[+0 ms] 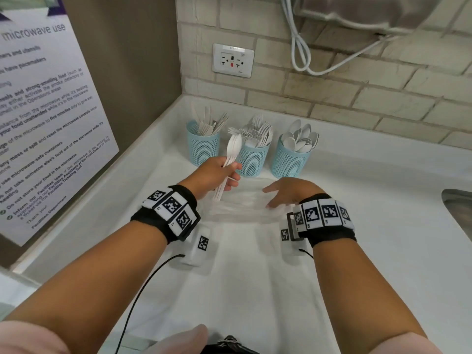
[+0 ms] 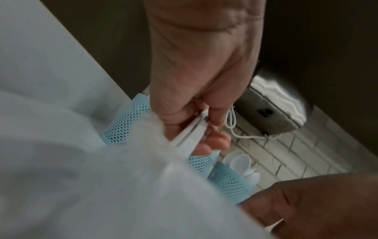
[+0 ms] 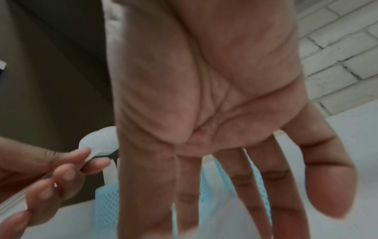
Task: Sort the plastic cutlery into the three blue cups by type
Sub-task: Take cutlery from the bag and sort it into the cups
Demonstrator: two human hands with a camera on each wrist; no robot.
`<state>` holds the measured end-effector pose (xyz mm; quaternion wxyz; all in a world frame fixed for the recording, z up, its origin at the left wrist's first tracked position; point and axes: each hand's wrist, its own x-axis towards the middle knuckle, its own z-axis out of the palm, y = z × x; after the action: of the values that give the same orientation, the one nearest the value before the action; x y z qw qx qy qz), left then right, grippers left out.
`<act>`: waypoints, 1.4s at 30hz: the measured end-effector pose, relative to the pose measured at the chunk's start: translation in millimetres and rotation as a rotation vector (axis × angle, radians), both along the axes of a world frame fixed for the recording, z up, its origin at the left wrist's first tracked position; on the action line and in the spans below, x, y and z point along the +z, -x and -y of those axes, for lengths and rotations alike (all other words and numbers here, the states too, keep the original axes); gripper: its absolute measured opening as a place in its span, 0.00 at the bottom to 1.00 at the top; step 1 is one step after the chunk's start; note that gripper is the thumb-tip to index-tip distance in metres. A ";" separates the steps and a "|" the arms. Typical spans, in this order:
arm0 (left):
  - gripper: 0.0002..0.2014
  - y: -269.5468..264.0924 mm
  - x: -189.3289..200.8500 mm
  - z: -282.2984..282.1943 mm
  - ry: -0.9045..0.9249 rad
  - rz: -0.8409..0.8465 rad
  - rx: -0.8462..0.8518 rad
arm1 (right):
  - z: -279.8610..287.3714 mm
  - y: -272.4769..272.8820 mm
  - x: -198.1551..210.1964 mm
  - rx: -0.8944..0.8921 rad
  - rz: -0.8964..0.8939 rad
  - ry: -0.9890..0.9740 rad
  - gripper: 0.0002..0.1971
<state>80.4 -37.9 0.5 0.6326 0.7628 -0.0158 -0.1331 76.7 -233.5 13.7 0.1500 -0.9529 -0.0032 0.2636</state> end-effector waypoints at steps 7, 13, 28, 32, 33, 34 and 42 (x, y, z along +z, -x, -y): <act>0.13 -6.0 12.1 6.9 0.513 -0.220 0.008 | -4.5 -7.0 27.6 0.131 0.079 0.076 0.31; 0.12 0.5 12.6 11.8 0.563 -0.256 -0.124 | -21.9 -9.8 31.6 -0.190 0.347 -0.687 0.28; 0.10 5.9 -1.5 19.4 0.436 -0.175 -0.034 | -31.8 -18.3 8.3 -0.368 0.307 -1.063 0.22; 0.09 5.0 -4.3 21.4 0.387 -0.128 0.022 | -31.9 -17.5 9.4 -0.344 0.278 -1.103 0.22; 0.09 5.1 -5.1 22.6 0.353 -0.100 0.042 | -32.7 -17.7 9.2 -0.345 0.282 -1.098 0.21; 0.10 5.3 -5.9 23.9 0.304 -0.064 0.058 | -33.5 -17.9 8.9 -0.345 0.294 -1.087 0.21; 0.15 1.8 -13.9 34.7 -0.114 0.219 0.066 | -34.2 -21.9 4.2 -0.333 0.318 -1.013 0.15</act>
<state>78.6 -72.6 -13.3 0.5869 0.8075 -0.0522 -0.0288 98.6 -199.2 17.9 0.6265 -0.7775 -0.0013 0.0547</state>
